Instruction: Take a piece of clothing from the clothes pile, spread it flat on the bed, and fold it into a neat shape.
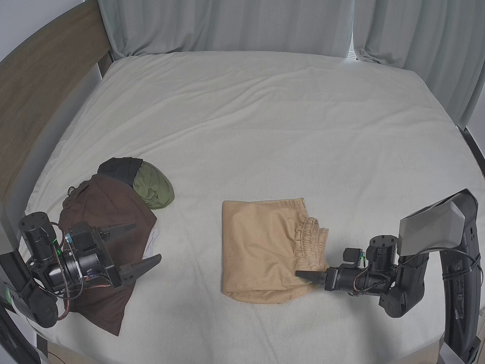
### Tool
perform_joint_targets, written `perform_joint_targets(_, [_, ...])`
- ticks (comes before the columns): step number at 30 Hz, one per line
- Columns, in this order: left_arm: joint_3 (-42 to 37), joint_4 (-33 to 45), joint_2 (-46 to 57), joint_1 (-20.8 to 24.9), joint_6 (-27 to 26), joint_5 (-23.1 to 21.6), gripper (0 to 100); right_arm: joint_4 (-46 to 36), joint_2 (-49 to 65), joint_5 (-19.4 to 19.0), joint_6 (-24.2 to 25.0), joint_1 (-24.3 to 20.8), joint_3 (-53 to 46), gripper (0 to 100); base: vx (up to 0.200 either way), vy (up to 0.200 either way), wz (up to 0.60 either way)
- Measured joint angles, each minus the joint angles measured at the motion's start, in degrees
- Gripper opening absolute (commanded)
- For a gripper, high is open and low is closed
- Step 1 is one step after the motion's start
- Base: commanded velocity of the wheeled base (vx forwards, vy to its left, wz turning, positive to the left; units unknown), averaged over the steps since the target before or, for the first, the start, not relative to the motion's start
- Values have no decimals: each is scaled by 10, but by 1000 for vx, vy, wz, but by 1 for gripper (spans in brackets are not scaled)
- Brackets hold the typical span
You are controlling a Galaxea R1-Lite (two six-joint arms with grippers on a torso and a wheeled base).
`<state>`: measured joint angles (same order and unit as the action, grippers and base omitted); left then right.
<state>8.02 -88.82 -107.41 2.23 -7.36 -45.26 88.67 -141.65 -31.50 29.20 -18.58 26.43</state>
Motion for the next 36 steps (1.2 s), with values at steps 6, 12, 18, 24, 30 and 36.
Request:
perform_joint_targets(6, [-2, 0, -1, 1, 0, 0, 100, -1, -8, -1, -1, -1, 0, 0, 0, 0, 0])
perform_joint_targets(12, [-3, 0, -1, 1, 0, 0, 100, 0, -10, 0, -1, -2, 0, 0, 0, 0, 0])
perform_joint_targets(18, [-3, -1, 0, 1, -1, -2, 100, 0, -10, 0, -2, -2, -1, 0, 0, 0, 0])
perform_joint_targets(24, [-8, -1, 5, 7, -11, -22, 100, 0, 0, 0, -4, -2, -4, 0, 0, 0, 0])
perform_joint_targets(30, [-9, 0, 5, 3, -28, -23, 100, 0, 36, 0, -6, -9, -6, 0, 0, 0, 0])
perform_joint_targets(36, [-9, 0, 9, 0, -31, -23, 100, 0, 80, 0, -6, -30, -3, 0, 0, 0, 0])
